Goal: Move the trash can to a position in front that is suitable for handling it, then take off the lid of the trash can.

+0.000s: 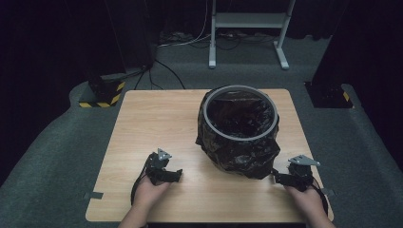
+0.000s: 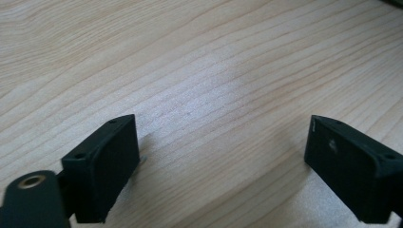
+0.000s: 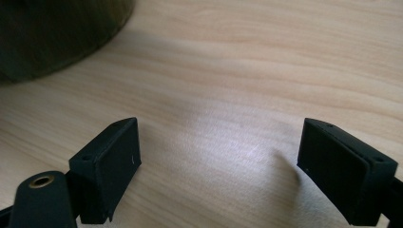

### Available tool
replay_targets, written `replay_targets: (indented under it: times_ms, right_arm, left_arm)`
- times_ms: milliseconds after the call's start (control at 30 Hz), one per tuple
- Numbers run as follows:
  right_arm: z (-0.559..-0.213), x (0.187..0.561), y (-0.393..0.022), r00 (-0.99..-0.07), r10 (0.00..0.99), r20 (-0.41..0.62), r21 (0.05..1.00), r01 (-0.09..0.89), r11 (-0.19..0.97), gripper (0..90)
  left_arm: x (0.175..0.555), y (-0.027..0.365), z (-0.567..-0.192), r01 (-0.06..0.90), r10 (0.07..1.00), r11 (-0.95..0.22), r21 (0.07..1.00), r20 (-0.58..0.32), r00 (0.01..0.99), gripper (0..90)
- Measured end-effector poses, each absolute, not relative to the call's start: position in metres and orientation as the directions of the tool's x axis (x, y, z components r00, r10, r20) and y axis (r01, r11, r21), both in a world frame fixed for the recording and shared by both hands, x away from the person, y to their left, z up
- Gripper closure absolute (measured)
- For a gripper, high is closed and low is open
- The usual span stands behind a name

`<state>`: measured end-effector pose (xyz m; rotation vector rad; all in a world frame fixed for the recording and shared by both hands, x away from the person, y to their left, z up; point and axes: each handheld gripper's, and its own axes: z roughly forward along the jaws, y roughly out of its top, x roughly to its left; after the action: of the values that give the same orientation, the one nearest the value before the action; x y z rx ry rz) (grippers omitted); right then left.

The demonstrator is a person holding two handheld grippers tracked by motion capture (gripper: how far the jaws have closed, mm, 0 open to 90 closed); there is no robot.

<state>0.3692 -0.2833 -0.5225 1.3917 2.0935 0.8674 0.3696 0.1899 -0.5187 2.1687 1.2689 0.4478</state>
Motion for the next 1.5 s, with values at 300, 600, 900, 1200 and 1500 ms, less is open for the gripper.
replay_targets:
  times_ms: [300, 600, 900, 1200, 1500]
  right_arm:
    - [-0.524, 0.37, -0.285, -0.364, 0.931, -0.008, 0.728, 0.637, 0.255, 13.6]
    - [-0.524, 0.371, -0.285, -0.369, 0.929, -0.003, 0.726, 0.638, 0.256, 12.9]
    - [-0.525, 0.371, -0.284, -0.364, 0.931, -0.004, 0.724, 0.641, 0.253, 11.9]
    - [-0.525, 0.371, -0.284, -0.373, 0.928, -0.002, 0.723, 0.641, 0.259, 11.0]
    - [-0.525, 0.372, -0.284, -0.382, 0.924, -0.006, 0.723, 0.637, 0.268, 10.7]
  left_arm:
    - [0.372, 0.184, -0.519, 0.695, 0.876, -0.379, 0.612, -0.004, 0.482, 0.1]
    - [0.372, 0.184, -0.517, 0.71, 0.879, -0.382, 0.591, -0.006, 0.477, 0.4]
    - [0.37, 0.184, -0.514, 0.745, 0.886, -0.385, 0.545, -0.007, 0.463, 0.4]
    - [0.372, 0.179, -0.507, 0.814, 0.905, -0.372, 0.446, -0.021, 0.425, 1.2]
    - [0.371, 0.177, -0.498, 0.866, 0.913, -0.373, 0.333, -0.038, 0.407, 7.4]
